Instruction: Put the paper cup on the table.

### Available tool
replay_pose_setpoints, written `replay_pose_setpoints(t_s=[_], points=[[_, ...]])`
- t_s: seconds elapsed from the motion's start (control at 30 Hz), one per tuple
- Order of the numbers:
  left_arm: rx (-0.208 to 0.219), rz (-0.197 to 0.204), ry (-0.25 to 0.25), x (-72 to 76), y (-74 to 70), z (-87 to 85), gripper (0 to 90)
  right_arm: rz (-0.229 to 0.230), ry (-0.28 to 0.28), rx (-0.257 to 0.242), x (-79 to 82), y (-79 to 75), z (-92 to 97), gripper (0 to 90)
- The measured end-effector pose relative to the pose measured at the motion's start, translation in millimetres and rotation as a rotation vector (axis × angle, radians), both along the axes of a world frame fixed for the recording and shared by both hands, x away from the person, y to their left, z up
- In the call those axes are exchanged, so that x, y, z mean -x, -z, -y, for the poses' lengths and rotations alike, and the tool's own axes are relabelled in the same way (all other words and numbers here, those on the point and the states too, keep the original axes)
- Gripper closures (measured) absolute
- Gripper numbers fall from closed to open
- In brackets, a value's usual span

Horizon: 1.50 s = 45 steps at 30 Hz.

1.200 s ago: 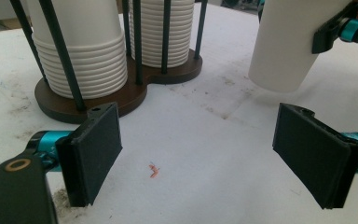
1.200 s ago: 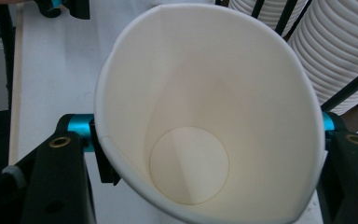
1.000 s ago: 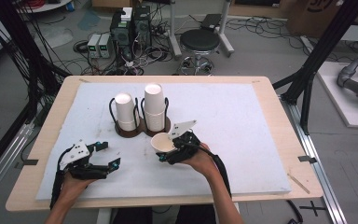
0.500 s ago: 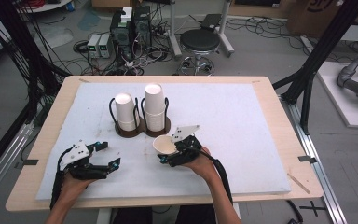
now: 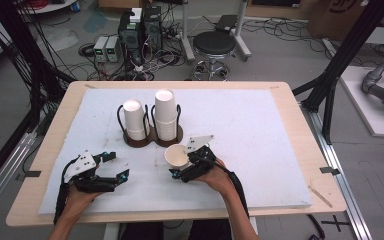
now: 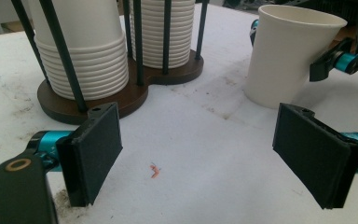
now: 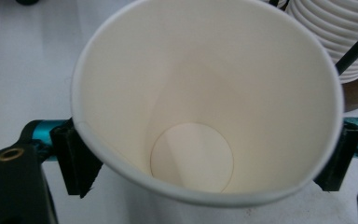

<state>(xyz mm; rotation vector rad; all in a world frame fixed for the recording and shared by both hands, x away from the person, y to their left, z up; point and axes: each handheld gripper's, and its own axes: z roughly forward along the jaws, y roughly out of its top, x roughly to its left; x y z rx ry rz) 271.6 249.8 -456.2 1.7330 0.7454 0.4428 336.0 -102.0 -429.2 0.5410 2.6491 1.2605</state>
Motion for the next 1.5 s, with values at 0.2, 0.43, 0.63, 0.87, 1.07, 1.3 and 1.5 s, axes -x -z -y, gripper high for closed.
replay_pose_setpoints(t_s=[0.2,0.43,0.63,0.87,1.07,1.3,1.5], points=[[-0.001,0.003,0.001,0.1,0.0,0.1,15.4,0.000,-0.002,0.013,1.4,2.1,2.2,14.3],[0.001,0.000,0.001,0.2,0.0,-0.4,15.4,0.003,-0.005,0.016,3.6,2.7,6.2,14.3],[0.003,-0.001,0.001,0.1,0.0,-0.4,15.3,-0.001,0.022,0.006,8.1,5.6,24.5,14.4],[0.001,0.000,0.000,0.1,0.0,-0.4,15.3,-0.011,0.090,-0.033,10.5,9.3,55.6,14.5],[-0.006,0.002,-0.002,0.3,-0.1,0.4,15.3,-0.002,0.152,-0.061,10.6,10.7,77.5,14.5],[-0.009,0.019,-0.010,2.2,0.0,0.5,15.3,0.010,0.215,-0.102,11.7,10.2,99.9,14.5],[-0.007,0.009,-0.012,1.0,0.0,0.7,15.3,0.043,0.309,-0.153,14.7,11.1,116.9,14.5]])
